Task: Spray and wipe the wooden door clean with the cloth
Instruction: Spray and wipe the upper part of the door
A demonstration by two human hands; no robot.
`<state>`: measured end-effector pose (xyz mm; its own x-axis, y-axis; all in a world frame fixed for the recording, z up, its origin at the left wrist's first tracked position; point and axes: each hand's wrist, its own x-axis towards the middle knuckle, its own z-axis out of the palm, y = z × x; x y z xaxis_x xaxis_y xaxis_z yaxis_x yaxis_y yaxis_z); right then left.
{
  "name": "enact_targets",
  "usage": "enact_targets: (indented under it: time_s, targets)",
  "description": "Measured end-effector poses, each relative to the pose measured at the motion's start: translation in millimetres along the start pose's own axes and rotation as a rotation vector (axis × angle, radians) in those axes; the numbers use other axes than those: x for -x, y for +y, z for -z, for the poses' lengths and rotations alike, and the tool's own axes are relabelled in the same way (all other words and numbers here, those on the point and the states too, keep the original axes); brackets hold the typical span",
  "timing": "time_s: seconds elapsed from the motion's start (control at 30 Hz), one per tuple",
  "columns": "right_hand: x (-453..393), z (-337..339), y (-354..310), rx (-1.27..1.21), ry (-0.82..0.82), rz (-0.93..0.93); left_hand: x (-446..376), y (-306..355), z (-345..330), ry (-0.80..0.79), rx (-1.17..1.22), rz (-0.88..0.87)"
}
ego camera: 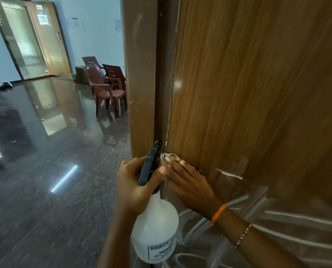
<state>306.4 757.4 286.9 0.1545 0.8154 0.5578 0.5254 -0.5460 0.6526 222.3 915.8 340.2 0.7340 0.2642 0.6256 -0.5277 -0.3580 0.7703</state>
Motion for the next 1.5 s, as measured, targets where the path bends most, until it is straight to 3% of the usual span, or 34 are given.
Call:
enact_targets:
  time_s: [0.23,0.47,0.63,0.7,0.77,0.87,0.97,1.1,1.3,1.4,1.5]
  targets:
    - [6.5,5.1,-4.9,-0.049,0.123,-0.391,9.1,-18.3,-16.6,-0.111,0.047,0.0]
    - [98.5,34.1,43.8,0.209,0.242,-0.828,14.3,-25.1,-38.2,-0.19,0.071,-0.008]
    - [77.4,26.3,29.2,-0.015,0.447,-1.105,16.7,-26.7,-41.3,-0.201,0.081,-0.012]
    - [52.6,19.8,16.9,-0.074,0.453,-1.078,17.0,-26.2,-39.4,-0.175,0.084,-0.004]
    - [27.1,8.9,4.2,-0.081,0.4,-0.935,17.2,-25.9,-37.5,-0.154,0.086,0.011]
    - [3.5,-9.4,-15.7,-0.091,0.202,-0.601,18.4,-25.3,-35.1,-0.124,0.07,0.009]
    - [6.6,-19.1,-21.6,-0.037,0.054,-0.496,18.7,-24.4,-37.5,-0.121,0.084,-0.024]
    - [37.3,-3.2,-1.7,0.042,0.11,-0.54,21.7,-20.8,-55.1,-0.165,0.119,-0.034]
    - [150.2,42.9,58.6,0.234,0.147,-0.822,30.0,-2.6,-104.7,-0.302,0.225,-0.057]
    - [194.7,65.8,84.8,0.243,0.177,-0.993,35.1,12.9,-135.6,-0.408,0.201,-0.109]
    - [210.3,76.6,95.6,0.169,0.222,-1.044,44.7,28.4,-165.7,-0.467,0.124,-0.141]
